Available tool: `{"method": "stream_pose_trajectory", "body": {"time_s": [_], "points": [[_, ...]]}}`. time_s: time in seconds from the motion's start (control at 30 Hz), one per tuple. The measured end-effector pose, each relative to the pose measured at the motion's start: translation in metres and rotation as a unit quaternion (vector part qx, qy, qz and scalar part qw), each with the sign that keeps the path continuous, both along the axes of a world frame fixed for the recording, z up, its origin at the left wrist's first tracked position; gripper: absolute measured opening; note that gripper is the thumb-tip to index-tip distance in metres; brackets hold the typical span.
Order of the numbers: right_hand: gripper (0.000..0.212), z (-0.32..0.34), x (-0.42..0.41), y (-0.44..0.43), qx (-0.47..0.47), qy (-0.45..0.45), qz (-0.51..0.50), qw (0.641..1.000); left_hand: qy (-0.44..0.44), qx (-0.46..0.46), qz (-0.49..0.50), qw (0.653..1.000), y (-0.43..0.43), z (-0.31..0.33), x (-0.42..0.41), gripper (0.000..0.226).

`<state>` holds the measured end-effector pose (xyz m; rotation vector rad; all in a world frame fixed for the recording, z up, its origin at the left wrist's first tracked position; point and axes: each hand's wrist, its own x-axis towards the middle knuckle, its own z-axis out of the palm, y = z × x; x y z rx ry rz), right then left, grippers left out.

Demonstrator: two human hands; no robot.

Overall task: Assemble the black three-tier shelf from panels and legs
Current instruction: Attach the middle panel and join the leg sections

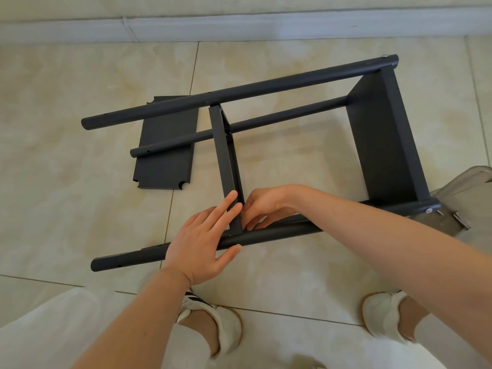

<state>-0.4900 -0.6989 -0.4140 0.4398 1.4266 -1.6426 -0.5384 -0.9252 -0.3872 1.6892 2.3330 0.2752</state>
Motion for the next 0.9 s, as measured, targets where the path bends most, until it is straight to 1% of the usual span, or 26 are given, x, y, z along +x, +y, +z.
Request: {"method": "stream_pose_trajectory", "body": {"time_s": [0.1, 0.2, 0.33, 0.5, 0.6, 0.67, 0.9], "points": [[0.009, -0.0004, -0.0025, -0.0013, 0.029, 0.003, 0.008, 1.000, 0.003, 0.000, -0.002, 1.000, -0.0002, -0.0002, -0.0003, 0.072], [0.012, 0.0000, -0.0048, -0.0049, 0.048, 0.006, 0.013, 0.999, 0.001, -0.001, -0.003, 1.000, -0.0002, 0.0003, -0.0006, 0.072], [0.008, 0.0036, -0.0053, -0.0013, 0.021, 0.000, 0.007, 1.000, 0.005, 0.000, -0.007, 1.000, 0.0001, 0.0007, -0.0009, 0.072], [0.009, 0.0047, -0.0039, 0.0025, 0.032, -0.006, 0.017, 0.999, 0.011, 0.000, -0.008, 1.000, -0.0002, -0.0010, -0.0015, 0.072], [0.006, 0.0022, -0.0026, -0.0003, 0.027, -0.015, 0.015, 0.999, 0.008, 0.001, -0.008, 1.000, -0.0004, -0.0007, -0.0012, 0.072], [0.007, 0.0010, -0.0019, -0.0036, 0.018, -0.019, 0.011, 1.000, 0.002, -0.002, -0.007, 1.000, -0.0001, 0.0004, -0.0012, 0.072], [0.008, 0.0017, -0.0021, 0.0037, 0.023, -0.014, 0.026, 0.999, 0.010, -0.047, -0.004, 0.999, 0.0026, 0.0044, -0.0008, 0.073]]}}
